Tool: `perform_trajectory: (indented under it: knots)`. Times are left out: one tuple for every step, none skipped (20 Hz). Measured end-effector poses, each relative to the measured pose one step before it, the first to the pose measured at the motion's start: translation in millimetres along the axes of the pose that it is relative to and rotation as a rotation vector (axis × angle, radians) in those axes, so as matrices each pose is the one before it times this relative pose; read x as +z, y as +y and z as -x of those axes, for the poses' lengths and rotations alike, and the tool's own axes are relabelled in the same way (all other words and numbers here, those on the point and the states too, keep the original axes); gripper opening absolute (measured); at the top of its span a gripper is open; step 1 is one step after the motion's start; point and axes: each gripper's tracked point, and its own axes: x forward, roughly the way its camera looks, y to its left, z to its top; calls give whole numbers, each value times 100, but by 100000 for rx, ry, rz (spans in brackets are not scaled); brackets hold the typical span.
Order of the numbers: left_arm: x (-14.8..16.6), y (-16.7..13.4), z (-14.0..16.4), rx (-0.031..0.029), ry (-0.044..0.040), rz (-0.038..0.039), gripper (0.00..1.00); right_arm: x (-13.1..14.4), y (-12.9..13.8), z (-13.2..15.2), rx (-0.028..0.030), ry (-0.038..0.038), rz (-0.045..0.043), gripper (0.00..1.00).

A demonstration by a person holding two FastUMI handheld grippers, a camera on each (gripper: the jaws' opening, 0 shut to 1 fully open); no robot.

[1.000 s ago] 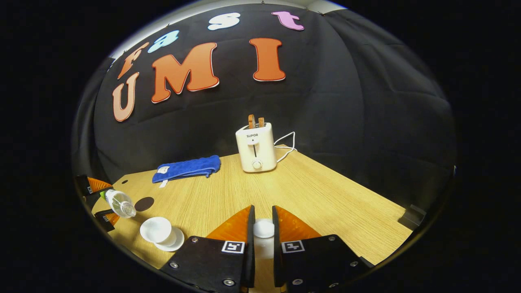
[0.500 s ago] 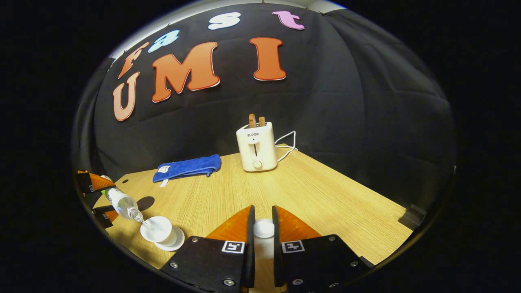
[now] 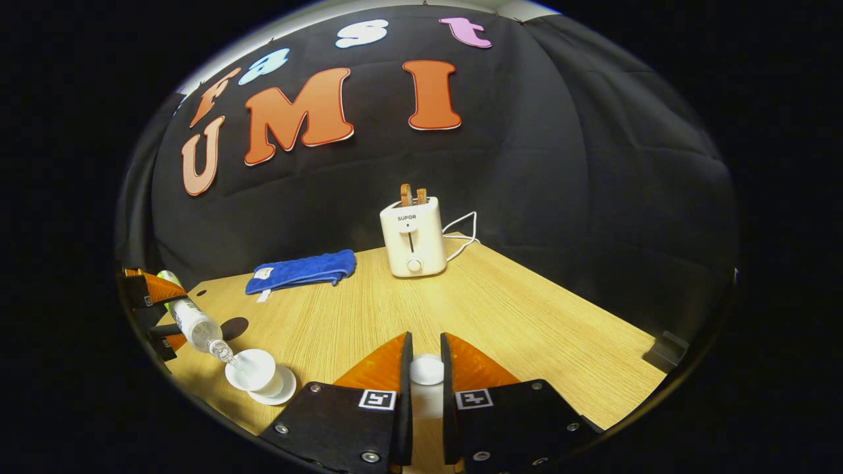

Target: Open the teacup lid with one hand, grasp the water bottle and pour water into the teacup with the other hand; after pouring, place the water bottle on the coaster and then close the teacup lid.

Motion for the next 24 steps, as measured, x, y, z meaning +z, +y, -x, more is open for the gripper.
perform_trajectory:
  knots:
    - [-41, 24, -24, -86, 132, -1763, 63, 13, -60, 6, -46, 55, 5, 18]
    - [-146, 122, -54, 97, 692, -2285, 63, -42, -1, 20, 46, -33, 11, 18]
    - [-72, 136, -101, 289, 8, -2145, 63, 23, 33, -10, 156, 65, 203, 18]
    - [-102, 114, -75, -22, 263, -1156, 65, -71, 10, -15, -2, 29, 136, 18]
    - [-44, -91, -50, -148, 23, -244, 63, 29, -2, -16, -112, 3, 161, 18]
    - [-59, 79, 55, 377, -247, -263, 66, 18, -21, -37, -28, -3, 141, 18]
    - [-33, 249, 134, 1023, -302, -159, 63, -15, -4, 38, 73, -11, -14, 18]
    - [3, 99, 42, 14, -710, 1346, 63, 23, 32, -3, 183, -5, -45, 18]
    - [-137, -387, -337, -1052, -229, 2141, 62, -62, 56, 24, 188, 64, -99, 18]
    - [137, -224, -363, -775, -1071, 2193, 65, 17, 50, 0, 208, -3, -116, 18]
    - [123, -498, -285, -1591, -909, 3596, 65, -53, -39, 23, 103, 54, 11, 18]
    - [-62, -619, -114, -1945, -918, 5113, 62, -49, 106, -110, 72, 135, 71, 18]
    - [-99, -491, -264, -1672, -434, 6354, 61, -82, 35, -12, 187, 228, -37, 18]
    - [-66, -412, -198, -1987, -733, 7380, 61, -54, 6, -12, 171, 255, -23, 18]
    - [-14, -371, -239, -1726, 124, 8130, 69, -110, 52, -95, 117, 256, -49, 18]
    - [-79, 11, -177, -850, -237, 8126, 65, -82, 25, -54, 51, 296, -87, 19]
    - [225, 17, -43, -418, -726, 7881, 65, -89, 17, -60, 1, 330, 46, 18]
    - [344, 56, -253, -446, -1118, 7970, 65, -74, 54, -83, -38, 258, 77, 18]
    - [444, 21, -239, -636, -1854, 7796, 60, -96, 25, -70, 13, 242, 111, 19]
    - [264, -25, -30, -197, -1184, 7596, 60, -38, 51, 3, 96, 183, 1, 19]
    - [301, -130, -94, -394, -488, 6840, 61, -93, 166, -19, 288, 170, -13, 19]
    - [563, -63, -124, -324, -1582, 6509, 65, -25, 154, -32, 225, 209, 82, 19]
    - [412, -73, -207, -738, -971, 6598, 60, -51, 84, 33, 243, 38, 159, 18]
    - [-135, 259, 490, -596, -1162, 6494, 65, 1, 163, -6, 262, 64, 286, 19]
